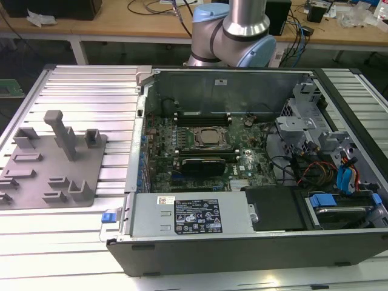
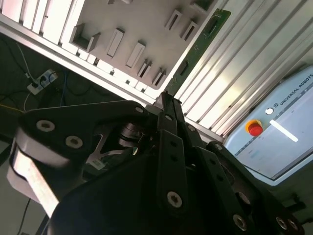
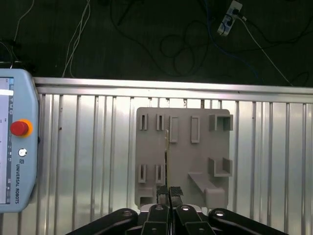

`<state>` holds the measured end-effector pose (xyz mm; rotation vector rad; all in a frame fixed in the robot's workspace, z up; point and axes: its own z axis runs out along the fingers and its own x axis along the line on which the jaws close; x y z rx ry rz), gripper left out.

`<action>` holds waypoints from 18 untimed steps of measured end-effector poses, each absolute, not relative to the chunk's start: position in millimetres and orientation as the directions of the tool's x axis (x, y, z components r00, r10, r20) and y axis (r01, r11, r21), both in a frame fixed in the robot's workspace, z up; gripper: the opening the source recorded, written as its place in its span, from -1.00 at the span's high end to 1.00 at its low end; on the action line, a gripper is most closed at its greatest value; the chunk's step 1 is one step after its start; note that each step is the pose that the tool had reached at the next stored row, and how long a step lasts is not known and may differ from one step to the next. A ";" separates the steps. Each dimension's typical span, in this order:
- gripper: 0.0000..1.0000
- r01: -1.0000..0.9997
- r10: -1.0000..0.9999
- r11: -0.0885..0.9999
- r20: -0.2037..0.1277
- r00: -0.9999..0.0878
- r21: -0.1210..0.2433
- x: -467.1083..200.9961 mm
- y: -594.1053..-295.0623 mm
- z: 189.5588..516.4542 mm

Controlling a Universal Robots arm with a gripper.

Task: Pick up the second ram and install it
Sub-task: 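Pick up the second ram and move it above second insertion slot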

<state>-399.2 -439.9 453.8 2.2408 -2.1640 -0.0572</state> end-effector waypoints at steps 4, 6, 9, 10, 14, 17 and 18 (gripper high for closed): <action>0.81 -0.998 -0.999 -0.035 -0.008 0.035 0.044 -393.2 -439.9 453.8; 0.81 -0.998 -0.999 -0.035 -0.009 0.035 0.044 -388.6 -439.9 453.7; 0.81 -0.998 -0.999 -0.035 -0.009 0.035 0.044 -384.0 -439.9 453.7; 0.81 -0.998 -0.999 -0.035 -0.008 0.035 0.044 -382.3 -439.9 453.7; 0.81 -0.998 -0.999 -0.035 -0.009 0.035 0.044 -376.8 -440.0 453.6; 0.81 -0.998 -0.999 -0.035 -0.008 0.035 0.044 -370.8 -440.0 453.6; 0.81 -0.998 -0.999 -0.035 -0.009 0.035 0.044 -366.7 -440.0 453.6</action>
